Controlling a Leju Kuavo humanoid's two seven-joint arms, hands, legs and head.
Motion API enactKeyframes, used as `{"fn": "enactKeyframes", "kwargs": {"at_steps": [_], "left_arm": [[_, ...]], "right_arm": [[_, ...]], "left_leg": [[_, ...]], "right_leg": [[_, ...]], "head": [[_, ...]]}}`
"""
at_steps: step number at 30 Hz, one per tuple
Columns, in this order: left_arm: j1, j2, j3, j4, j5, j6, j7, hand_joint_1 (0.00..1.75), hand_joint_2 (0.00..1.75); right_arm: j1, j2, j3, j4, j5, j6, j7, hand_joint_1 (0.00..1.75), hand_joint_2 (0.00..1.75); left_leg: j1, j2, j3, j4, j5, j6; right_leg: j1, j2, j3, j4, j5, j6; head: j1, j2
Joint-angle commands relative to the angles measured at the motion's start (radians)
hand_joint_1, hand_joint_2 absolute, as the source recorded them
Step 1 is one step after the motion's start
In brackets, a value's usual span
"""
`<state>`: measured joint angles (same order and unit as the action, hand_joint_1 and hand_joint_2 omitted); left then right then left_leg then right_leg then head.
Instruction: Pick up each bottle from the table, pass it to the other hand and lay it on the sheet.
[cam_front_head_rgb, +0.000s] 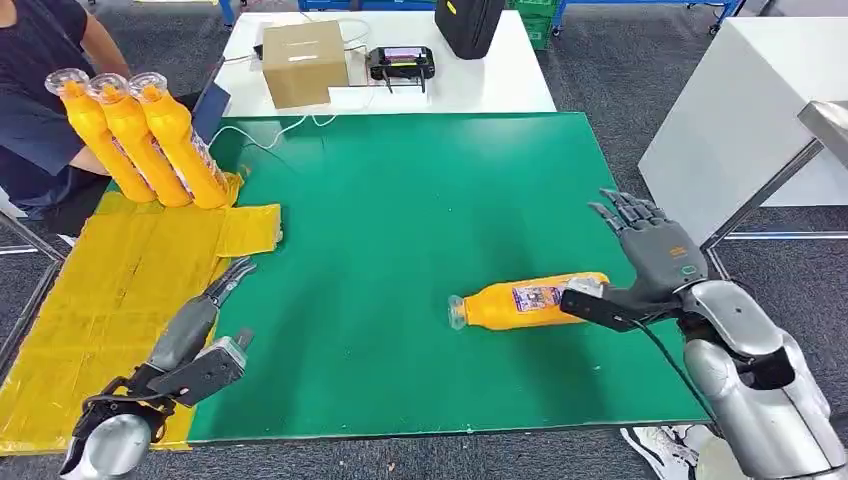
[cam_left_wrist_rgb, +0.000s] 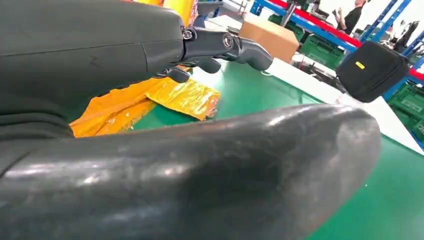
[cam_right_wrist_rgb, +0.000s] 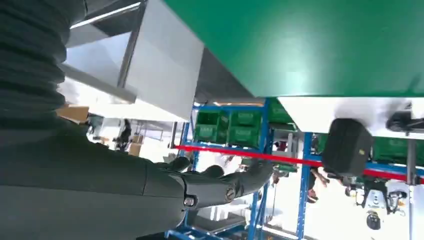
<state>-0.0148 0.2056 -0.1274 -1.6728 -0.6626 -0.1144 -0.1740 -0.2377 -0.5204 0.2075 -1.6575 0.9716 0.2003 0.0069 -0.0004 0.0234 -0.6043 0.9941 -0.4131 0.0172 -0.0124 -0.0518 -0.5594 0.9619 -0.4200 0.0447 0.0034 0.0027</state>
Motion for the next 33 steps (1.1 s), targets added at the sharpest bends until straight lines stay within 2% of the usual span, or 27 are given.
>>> {"fn": "enactKeyframes", "kwargs": {"at_steps": [1,5,13,25,33], "left_arm": [[-0.023,-0.02,0.017,0.031,-0.003,-0.009,0.001,0.0,0.0],[-0.047,-0.019,0.004,0.047,-0.001,-0.013,-0.001,0.0,0.0],[-0.15,-0.012,-0.053,0.125,0.017,-0.031,-0.001,0.0,0.0],[-0.194,-0.011,-0.093,0.164,0.037,-0.036,0.004,0.0,0.0],[-0.19,-0.013,-0.095,0.168,0.041,-0.036,0.005,0.0,0.0]], "right_arm": [[-0.022,0.006,0.0,0.067,-0.018,0.014,-0.017,0.0,1.75],[-0.016,-0.004,0.031,0.13,-0.035,0.048,-0.03,0.0,1.75],[-0.033,0.003,0.163,0.412,-0.065,0.068,-0.094,0.0,1.75],[-0.089,0.042,0.286,0.5,-0.075,0.079,-0.09,0.0,1.75],[-0.147,0.076,0.358,0.56,0.05,0.038,-0.029,0.0,1.75]], "left_leg": [[0.001,-0.001,0.003,0.0,-0.001,-0.001],[0.001,-0.001,0.003,-0.001,-0.001,-0.001],[0.002,-0.002,0.003,-0.002,0.0,-0.001],[0.001,0.0,0.004,-0.001,-0.001,-0.001],[0.002,0.001,0.003,-0.001,-0.001,-0.001]], "right_leg": [[0.0,0.005,0.003,-0.001,-0.001,-0.002],[0.001,0.004,0.002,-0.001,-0.001,-0.002],[0.001,0.002,0.004,-0.003,0.0,-0.001],[0.001,0.007,0.003,-0.001,0.0,-0.002],[0.001,0.006,0.002,-0.001,0.0,-0.002]], "head": [[0.0,0.0],[0.0,0.0],[0.0,0.0],[0.0,0.0],[0.0,0.0]]}}
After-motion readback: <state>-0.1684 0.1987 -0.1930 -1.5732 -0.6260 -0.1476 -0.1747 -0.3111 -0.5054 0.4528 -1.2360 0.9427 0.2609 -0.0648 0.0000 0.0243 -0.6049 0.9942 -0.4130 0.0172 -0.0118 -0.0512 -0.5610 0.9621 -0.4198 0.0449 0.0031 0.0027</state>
